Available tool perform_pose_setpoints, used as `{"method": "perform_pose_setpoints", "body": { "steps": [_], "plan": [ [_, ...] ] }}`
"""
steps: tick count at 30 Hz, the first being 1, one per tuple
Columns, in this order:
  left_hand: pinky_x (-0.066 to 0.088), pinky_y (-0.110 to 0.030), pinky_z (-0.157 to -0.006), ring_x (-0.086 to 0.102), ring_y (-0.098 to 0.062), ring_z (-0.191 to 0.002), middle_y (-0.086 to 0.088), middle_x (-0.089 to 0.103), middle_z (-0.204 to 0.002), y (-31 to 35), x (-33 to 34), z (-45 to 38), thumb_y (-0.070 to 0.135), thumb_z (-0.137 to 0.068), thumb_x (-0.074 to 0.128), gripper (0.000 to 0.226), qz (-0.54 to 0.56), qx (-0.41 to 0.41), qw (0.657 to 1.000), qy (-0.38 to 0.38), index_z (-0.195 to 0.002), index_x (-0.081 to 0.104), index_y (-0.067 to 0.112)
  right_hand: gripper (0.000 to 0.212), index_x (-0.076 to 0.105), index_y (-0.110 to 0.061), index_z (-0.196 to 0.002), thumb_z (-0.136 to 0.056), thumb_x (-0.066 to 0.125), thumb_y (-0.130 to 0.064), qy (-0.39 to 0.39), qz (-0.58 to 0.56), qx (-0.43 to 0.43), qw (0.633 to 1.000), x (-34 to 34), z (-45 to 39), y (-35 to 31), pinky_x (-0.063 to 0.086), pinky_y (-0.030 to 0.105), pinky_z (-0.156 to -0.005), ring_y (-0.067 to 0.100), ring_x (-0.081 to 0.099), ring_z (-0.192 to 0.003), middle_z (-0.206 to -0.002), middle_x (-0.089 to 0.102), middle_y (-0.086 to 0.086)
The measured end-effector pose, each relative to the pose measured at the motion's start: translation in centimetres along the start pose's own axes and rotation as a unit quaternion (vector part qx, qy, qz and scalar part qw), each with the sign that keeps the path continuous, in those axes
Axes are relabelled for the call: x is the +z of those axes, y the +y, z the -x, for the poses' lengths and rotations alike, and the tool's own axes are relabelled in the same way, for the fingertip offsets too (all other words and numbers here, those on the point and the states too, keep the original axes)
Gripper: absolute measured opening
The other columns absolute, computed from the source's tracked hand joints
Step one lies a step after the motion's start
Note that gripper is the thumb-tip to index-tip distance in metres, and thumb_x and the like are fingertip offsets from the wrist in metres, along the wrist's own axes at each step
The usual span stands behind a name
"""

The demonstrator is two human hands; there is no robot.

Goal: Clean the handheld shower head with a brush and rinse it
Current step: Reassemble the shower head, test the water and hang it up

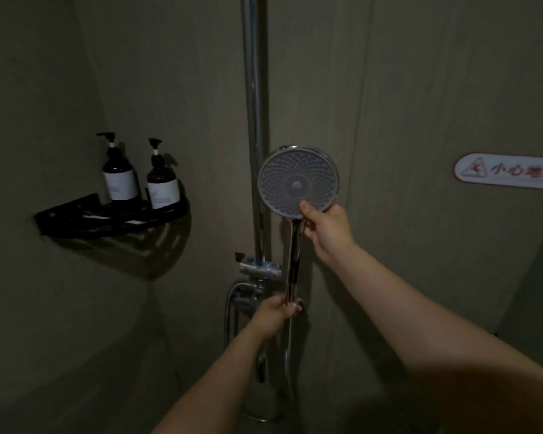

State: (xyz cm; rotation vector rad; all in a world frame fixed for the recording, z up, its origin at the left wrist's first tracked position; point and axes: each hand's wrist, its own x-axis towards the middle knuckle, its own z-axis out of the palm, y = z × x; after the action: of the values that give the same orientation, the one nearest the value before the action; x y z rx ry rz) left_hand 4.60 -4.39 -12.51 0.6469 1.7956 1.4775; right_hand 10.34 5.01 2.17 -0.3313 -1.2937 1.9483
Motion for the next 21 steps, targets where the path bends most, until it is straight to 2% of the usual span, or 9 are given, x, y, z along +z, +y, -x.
{"method": "perform_pose_setpoints", "body": {
  "steps": [2,4,8,12,14,18,21],
  "plan": [
    [0.047,-0.03,-0.088,0.057,-0.019,-0.088,-0.003,0.061,-0.082,-0.1,1.1,-0.9,0.009,-0.094,0.051,0.014,0.027,0.009,1.0,0.014,-0.096,0.065,0.006,0.02,0.058,-0.016,-0.088,-0.089,0.053,0.004,0.006,0.003,-0.011,1.0,-0.5,-0.7,-0.4,0.049,0.038,-0.09,0.022,0.062,-0.092,-0.104,0.064,0.009],
    [0.046,-0.032,-0.087,0.057,-0.016,-0.082,-0.003,0.062,-0.079,-0.2,1.6,-2.3,0.012,-0.094,0.052,0.017,0.036,0.009,0.999,0.02,-0.081,0.064,0.013,0.023,0.057,-0.018,-0.086,-0.09,0.053,0.004,0.014,0.005,-0.02,1.0,-0.9,-1.6,-0.6,0.05,0.031,-0.084,0.015,0.061,-0.082,-0.093,0.064,0.002],
    [0.045,-0.023,-0.076,0.059,-0.015,-0.089,0.0,0.067,-0.088,-0.7,1.8,-4.9,0.017,-0.094,0.052,0.016,0.091,-0.009,0.996,-0.004,-0.087,0.066,0.017,0.022,0.058,-0.018,-0.091,-0.09,0.053,0.004,0.04,0.024,-0.046,0.998,-1.3,-3.2,-0.2,0.05,0.032,-0.085,0.016,0.061,-0.084,-0.092,0.063,0.0],
    [0.044,-0.027,-0.086,0.058,-0.017,-0.095,-0.005,0.064,-0.097,-1.3,1.7,-6.4,0.017,-0.095,0.049,0.016,0.115,-0.009,0.993,-0.024,-0.097,0.064,0.012,0.023,0.054,-0.016,-0.103,-0.09,0.053,0.004,0.072,0.037,-0.058,0.995,-1.1,-4.7,0.9,0.051,0.028,-0.08,0.016,0.061,-0.086,-0.095,0.063,0.0],
    [0.045,-0.028,-0.087,0.057,-0.017,-0.094,-0.005,0.062,-0.096,-1.8,1.2,-7.2,0.014,-0.095,0.048,0.015,0.135,-0.015,0.99,-0.03,-0.099,0.062,0.01,0.025,0.054,-0.019,-0.099,-0.09,0.052,0.004,0.073,0.036,-0.056,0.995,-0.9,-5.3,1.5,0.052,0.024,-0.075,0.013,0.061,-0.085,-0.094,0.063,-0.002],
    [0.047,-0.041,-0.097,0.059,-0.023,-0.095,-0.006,0.064,-0.09,-2.1,0.2,-9.0,0.017,-0.093,0.053,0.013,0.176,-0.076,0.981,-0.005,-0.087,0.064,0.011,0.029,0.051,-0.017,-0.11,-0.091,0.049,0.005,0.055,0.008,-0.059,0.997,-0.1,-6.0,2.1,0.05,0.025,-0.08,0.011,0.06,-0.088,-0.097,0.062,-0.002],
    [0.047,-0.037,-0.089,0.058,-0.019,-0.084,-0.004,0.063,-0.081,-2.4,0.6,-9.4,0.013,-0.092,0.054,0.015,0.198,-0.066,0.978,0.017,-0.08,0.064,0.012,0.028,0.054,-0.016,-0.107,-0.091,0.047,0.006,0.031,0.005,-0.063,0.998,0.3,-6.3,2.4,0.049,0.026,-0.086,0.014,0.06,-0.094,-0.101,0.062,0.0]
  ]
}}
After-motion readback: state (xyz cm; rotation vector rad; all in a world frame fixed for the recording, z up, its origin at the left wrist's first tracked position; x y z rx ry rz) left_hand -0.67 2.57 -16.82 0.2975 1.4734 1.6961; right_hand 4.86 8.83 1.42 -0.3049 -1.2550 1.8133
